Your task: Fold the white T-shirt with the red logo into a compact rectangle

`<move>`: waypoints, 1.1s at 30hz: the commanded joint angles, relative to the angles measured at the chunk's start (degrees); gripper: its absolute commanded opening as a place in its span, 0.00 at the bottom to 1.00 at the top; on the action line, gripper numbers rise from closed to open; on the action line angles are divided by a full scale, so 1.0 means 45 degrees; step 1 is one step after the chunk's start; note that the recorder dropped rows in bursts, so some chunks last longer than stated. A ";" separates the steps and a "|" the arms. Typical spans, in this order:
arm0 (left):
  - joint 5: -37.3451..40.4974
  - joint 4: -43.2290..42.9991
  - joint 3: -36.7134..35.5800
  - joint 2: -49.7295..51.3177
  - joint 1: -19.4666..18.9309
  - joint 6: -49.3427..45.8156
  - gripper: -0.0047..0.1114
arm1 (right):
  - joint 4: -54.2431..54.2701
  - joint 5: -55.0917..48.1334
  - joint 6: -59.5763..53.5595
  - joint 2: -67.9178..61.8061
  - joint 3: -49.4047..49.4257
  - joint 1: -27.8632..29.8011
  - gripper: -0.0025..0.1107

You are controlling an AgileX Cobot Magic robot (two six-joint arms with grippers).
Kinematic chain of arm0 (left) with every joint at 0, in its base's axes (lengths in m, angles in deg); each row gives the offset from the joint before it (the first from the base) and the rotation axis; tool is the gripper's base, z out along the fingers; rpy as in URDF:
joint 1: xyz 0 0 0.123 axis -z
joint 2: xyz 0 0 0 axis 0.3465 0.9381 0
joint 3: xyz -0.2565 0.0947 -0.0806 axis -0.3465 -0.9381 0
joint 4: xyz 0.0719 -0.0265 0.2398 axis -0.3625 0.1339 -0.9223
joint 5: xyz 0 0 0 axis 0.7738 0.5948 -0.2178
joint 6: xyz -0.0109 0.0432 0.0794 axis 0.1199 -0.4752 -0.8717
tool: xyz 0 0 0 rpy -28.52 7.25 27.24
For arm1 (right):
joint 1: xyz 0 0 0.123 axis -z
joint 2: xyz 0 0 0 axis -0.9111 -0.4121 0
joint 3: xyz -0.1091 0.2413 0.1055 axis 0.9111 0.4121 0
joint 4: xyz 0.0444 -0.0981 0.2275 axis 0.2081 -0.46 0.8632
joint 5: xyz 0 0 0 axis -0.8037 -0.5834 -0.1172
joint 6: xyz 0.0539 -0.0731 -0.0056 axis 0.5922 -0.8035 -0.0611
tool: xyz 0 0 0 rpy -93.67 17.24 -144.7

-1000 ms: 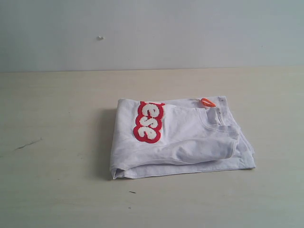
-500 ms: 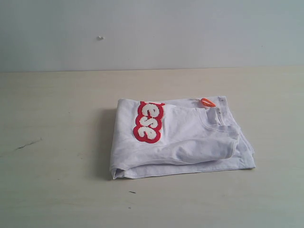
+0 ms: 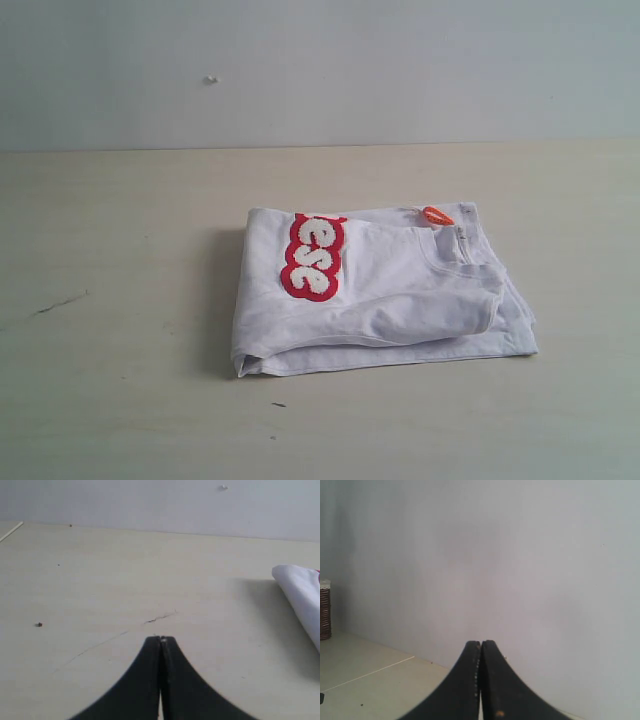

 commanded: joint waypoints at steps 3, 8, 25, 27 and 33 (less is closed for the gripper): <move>-0.0158 -0.0045 -0.0028 -0.0068 -0.0045 -0.0063 0.04 | -0.0004 0.0034 -0.0011 0.0012 0.0023 0.0041 0.02; -0.0158 -0.0045 -0.0028 -0.0068 -0.0045 -0.0063 0.04 | 0.0045 -0.0091 -0.0011 0.0012 0.0064 0.0041 0.02; -0.0158 -0.0045 -0.0028 -0.0068 -0.0045 -0.0063 0.04 | 0.0158 -0.0211 -0.0011 0.0012 0.0064 0.4454 0.02; -0.0158 -0.0045 -0.0028 -0.0068 -0.0045 -0.0063 0.04 | -0.0547 -0.0211 -0.0011 0.0012 0.0064 0.4454 0.02; -0.0158 -0.0045 -0.0028 -0.0068 -0.0045 -0.0063 0.04 | -0.1873 -0.0233 -0.0011 0.0012 0.0064 0.4454 0.02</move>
